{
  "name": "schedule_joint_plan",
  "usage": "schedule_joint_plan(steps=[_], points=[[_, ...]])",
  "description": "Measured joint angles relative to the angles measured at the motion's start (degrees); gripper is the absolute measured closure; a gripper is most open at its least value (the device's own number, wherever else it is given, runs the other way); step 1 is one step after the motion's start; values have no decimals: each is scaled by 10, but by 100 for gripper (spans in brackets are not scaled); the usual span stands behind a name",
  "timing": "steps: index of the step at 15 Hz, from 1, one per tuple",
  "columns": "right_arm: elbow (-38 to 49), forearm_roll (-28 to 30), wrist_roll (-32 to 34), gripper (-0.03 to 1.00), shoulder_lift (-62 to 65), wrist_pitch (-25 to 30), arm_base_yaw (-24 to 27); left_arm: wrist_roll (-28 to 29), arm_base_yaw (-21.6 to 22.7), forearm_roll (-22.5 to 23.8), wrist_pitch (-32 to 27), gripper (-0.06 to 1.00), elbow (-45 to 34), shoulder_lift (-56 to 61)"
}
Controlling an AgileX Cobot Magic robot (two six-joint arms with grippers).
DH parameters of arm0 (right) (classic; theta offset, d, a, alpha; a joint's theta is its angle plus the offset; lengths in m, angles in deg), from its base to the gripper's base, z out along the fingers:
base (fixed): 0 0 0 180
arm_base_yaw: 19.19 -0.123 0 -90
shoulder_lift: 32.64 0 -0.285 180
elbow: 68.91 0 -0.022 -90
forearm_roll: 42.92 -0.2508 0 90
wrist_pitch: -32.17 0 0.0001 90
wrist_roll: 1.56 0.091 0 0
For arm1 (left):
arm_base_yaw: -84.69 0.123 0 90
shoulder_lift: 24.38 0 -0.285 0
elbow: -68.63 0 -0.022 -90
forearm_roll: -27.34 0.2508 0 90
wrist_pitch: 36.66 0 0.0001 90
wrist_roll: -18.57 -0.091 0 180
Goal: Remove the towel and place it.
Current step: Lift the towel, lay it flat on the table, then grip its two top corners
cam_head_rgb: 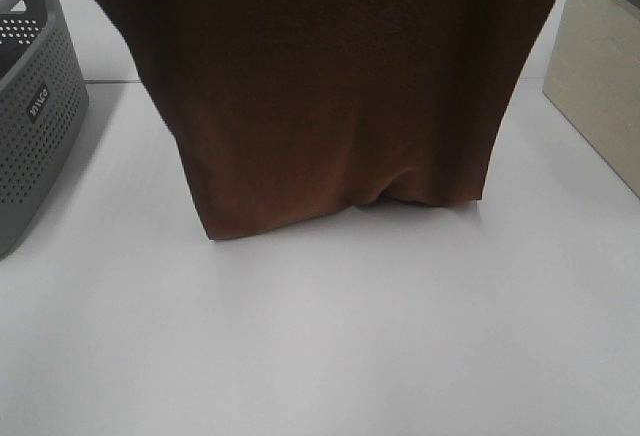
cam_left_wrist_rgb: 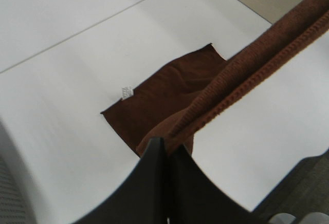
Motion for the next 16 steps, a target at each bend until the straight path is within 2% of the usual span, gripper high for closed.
schedule_joint_plan(steps=[3,7,11,13,16], points=[[72,-14,0,96,74,2,-1,-11,0,-44,5,94,-108,97],[197,-23,-11,96,163,4,-1,-33,0,-64,10,94,-238,185],[297,-19,-88,96,213,5,0,-125,1,-108,11,94,-348,226],[331,-12,-107,96,221,5,0,-173,3,-134,12,94,-394,227],[369,-5,-111,96,223,5,0,-197,3,-148,13,94,-434,227]])
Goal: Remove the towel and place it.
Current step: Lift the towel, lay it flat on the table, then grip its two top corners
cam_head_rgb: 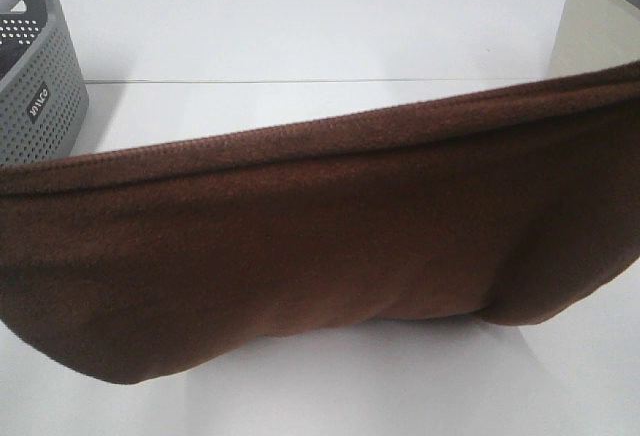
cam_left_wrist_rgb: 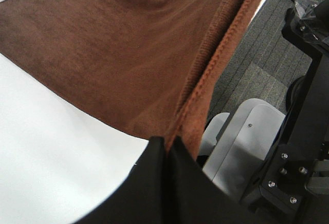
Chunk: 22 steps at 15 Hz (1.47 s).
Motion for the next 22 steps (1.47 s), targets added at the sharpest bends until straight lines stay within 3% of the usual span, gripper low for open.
schedule_joint_plan(steps=[6,11,17,22], points=[[106,-9,4,96,23,-2,1,-13,0,-25,2,94,-84,-23],[190,-36,9,96,7,-4,5,-11,-41,11,-3,94,-88,-112],[266,-44,21,96,-117,-23,7,70,-160,54,52,94,-91,-266],[277,-50,30,96,-213,-47,8,133,-270,57,91,94,-89,-344]])
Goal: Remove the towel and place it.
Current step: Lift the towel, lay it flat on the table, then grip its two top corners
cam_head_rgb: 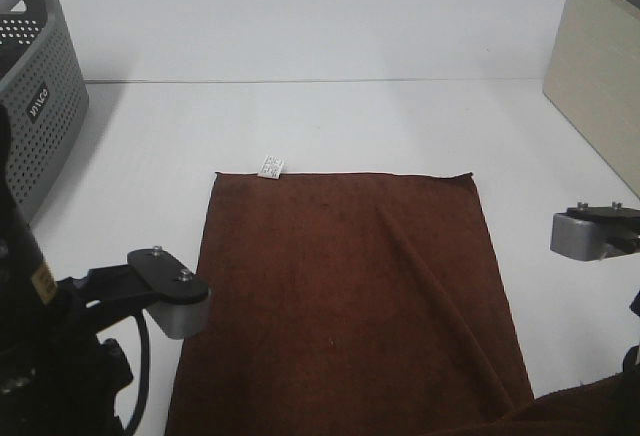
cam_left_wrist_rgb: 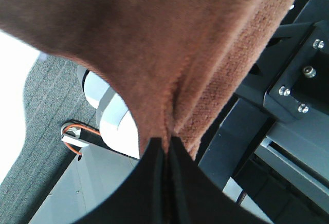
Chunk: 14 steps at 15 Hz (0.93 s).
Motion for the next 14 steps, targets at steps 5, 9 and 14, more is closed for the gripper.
schedule_joint_plan(steps=[5,9,14], points=[[5,-30,0,96,-58,-23,0,29,-14,-27,17,94,37,-70],[30,-30,0,95,-64,-34,0,29,-29,-55,17,94,71,-122],[33,-33,0,77,-64,-37,0,47,-68,-65,19,94,121,-163]])
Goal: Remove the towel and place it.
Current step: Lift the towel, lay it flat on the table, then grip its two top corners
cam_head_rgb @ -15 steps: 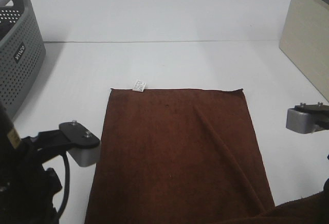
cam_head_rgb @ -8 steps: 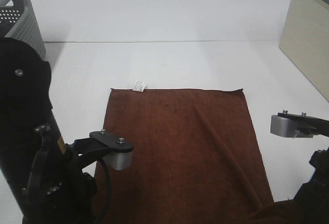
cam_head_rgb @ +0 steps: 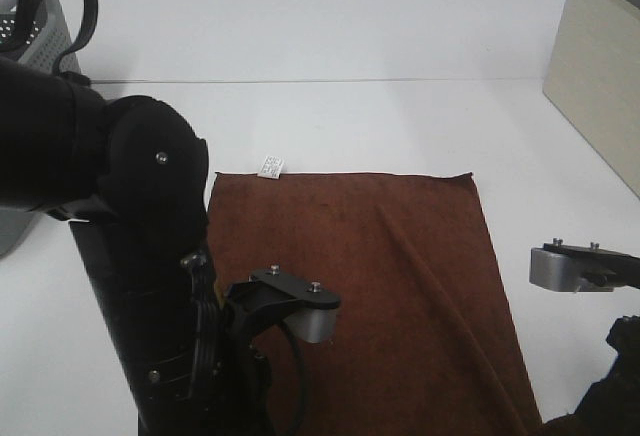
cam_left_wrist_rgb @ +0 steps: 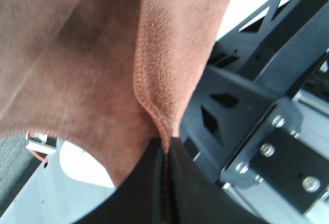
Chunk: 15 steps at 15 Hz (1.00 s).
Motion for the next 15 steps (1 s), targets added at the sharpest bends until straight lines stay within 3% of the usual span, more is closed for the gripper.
schedule_joint_plan(steps=[1,3,6,8,12,15], points=[[0,-3,0,70,0,0,0,9,-5,0,1,94,7,0],[0,-10,5,52,0,0,0,33,-6,-2,3,79,10,0],[0,-11,17,27,0,-6,0,85,-6,-2,1,26,10,0],[-3,-10,17,23,0,-8,0,88,-6,-2,-8,6,10,0],[-68,-10,26,22,-1,-27,1,78,2,1,-35,2,10,0],[-139,-11,32,22,-2,-51,51,70,72,18,-54,2,23,0]])
